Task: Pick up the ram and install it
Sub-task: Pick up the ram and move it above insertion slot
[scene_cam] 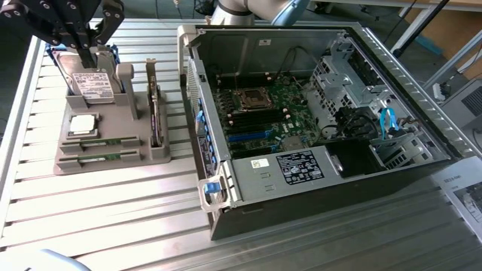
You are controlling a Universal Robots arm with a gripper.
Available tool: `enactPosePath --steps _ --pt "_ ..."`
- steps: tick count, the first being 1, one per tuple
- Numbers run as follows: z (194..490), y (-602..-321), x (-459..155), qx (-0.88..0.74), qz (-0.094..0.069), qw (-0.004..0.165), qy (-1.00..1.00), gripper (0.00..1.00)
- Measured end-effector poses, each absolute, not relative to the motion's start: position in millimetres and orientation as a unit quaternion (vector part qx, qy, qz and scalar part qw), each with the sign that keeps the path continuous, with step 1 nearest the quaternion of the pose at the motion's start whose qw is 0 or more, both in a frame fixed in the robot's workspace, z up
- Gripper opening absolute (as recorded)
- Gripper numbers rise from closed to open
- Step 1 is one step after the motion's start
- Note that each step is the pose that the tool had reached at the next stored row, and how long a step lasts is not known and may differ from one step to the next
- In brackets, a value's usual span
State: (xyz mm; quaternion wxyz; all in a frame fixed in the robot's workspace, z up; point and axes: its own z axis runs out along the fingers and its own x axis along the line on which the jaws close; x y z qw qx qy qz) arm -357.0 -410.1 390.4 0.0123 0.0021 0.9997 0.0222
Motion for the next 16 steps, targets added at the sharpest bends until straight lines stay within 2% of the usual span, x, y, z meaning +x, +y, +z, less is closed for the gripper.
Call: enactPosePath --steps 16 --pt "390.4 -410.1 -357.0 -0.101 0.023 0.010 0.995 0.10"
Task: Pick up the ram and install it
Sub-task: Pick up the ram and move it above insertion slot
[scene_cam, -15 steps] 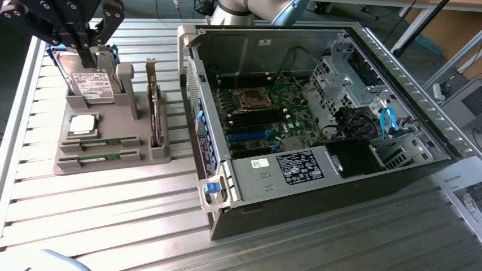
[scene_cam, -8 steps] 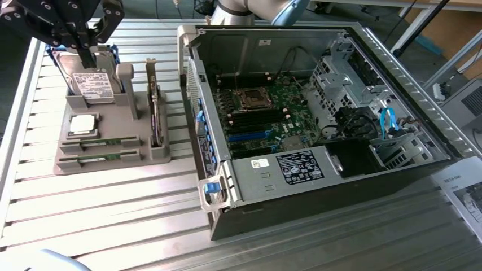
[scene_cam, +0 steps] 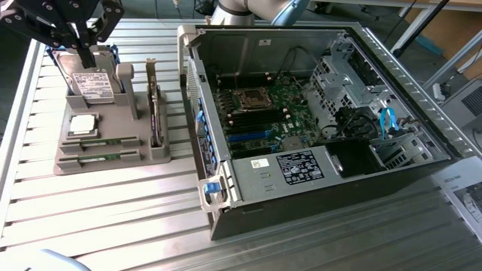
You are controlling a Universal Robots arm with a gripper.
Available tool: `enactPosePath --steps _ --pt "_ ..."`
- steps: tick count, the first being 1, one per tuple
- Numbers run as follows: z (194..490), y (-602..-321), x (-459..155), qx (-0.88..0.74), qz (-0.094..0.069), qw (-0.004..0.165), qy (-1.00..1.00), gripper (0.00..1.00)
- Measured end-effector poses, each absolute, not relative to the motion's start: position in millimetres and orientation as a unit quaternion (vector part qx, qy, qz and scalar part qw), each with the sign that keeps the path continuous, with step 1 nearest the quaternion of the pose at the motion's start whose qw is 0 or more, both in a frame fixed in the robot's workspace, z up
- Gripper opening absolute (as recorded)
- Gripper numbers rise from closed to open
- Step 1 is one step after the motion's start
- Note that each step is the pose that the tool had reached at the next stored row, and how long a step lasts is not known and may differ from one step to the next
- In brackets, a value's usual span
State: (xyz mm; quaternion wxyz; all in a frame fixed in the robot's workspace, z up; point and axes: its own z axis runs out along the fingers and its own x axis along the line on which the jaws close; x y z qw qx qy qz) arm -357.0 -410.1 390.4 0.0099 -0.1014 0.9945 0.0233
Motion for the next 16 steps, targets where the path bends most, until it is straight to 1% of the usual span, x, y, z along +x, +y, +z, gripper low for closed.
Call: enactPosePath --steps 16 --pt "390.5 -410.1 -357.0 -0.195 0.024 0.008 0.980 0.10"
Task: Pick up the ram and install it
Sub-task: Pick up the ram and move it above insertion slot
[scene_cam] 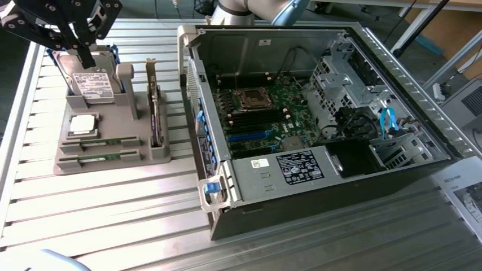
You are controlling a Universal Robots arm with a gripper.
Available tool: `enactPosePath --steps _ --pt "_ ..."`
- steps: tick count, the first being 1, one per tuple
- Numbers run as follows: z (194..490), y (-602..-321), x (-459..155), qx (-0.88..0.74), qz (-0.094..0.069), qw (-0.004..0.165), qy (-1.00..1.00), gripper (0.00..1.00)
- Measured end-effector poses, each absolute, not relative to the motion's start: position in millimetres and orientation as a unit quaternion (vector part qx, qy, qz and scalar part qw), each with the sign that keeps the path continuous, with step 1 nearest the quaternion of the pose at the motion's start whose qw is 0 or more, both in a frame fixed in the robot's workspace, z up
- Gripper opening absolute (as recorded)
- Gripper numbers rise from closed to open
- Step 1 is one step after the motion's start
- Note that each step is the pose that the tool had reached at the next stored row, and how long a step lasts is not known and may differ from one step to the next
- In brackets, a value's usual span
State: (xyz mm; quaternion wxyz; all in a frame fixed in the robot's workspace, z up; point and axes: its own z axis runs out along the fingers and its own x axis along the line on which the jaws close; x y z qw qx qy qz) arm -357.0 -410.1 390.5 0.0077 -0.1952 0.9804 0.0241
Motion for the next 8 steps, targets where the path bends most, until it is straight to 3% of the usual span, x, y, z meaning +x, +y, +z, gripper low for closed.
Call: enactPosePath --steps 8 --pt "390.5 -410.1 -357.0 -0.243 0.024 0.006 0.970 0.10"
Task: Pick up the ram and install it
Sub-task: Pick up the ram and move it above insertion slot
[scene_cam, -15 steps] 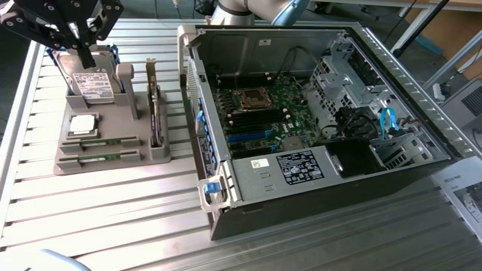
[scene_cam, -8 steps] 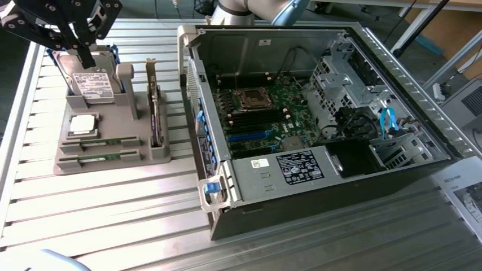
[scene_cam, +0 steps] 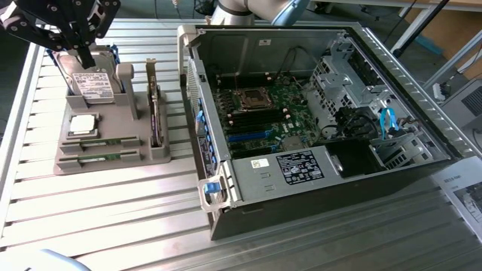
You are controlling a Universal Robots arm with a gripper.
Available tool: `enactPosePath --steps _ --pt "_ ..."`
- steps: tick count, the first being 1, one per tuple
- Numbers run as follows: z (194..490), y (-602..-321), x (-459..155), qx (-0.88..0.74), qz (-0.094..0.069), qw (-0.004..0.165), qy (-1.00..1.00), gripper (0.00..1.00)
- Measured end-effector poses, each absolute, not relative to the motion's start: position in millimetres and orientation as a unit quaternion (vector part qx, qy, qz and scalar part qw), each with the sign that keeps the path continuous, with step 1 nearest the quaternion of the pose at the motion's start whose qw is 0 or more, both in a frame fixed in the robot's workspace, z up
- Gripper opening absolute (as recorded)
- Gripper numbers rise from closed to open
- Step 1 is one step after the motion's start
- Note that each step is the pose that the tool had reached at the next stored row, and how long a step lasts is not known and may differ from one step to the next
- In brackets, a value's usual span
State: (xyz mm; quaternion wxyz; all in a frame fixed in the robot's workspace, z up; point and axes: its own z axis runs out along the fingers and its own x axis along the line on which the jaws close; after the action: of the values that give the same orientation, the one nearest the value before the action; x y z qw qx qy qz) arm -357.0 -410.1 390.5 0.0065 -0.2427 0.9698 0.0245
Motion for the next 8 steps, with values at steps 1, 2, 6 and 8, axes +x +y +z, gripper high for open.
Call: enactPosePath --steps 1,2,6,8 --pt "390.5 -410.1 -357.0 -0.249 0.025 0.006 0.968 0.10" --pt "390.4 -410.1 -357.0 -0.255 0.025 0.006 0.967 0.10" --pt "390.4 -410.1 -357.0 -0.278 0.025 0.006 0.960 0.10" --pt "390.5 -410.1 -357.0 -0.290 0.025 0.005 0.957 0.10"
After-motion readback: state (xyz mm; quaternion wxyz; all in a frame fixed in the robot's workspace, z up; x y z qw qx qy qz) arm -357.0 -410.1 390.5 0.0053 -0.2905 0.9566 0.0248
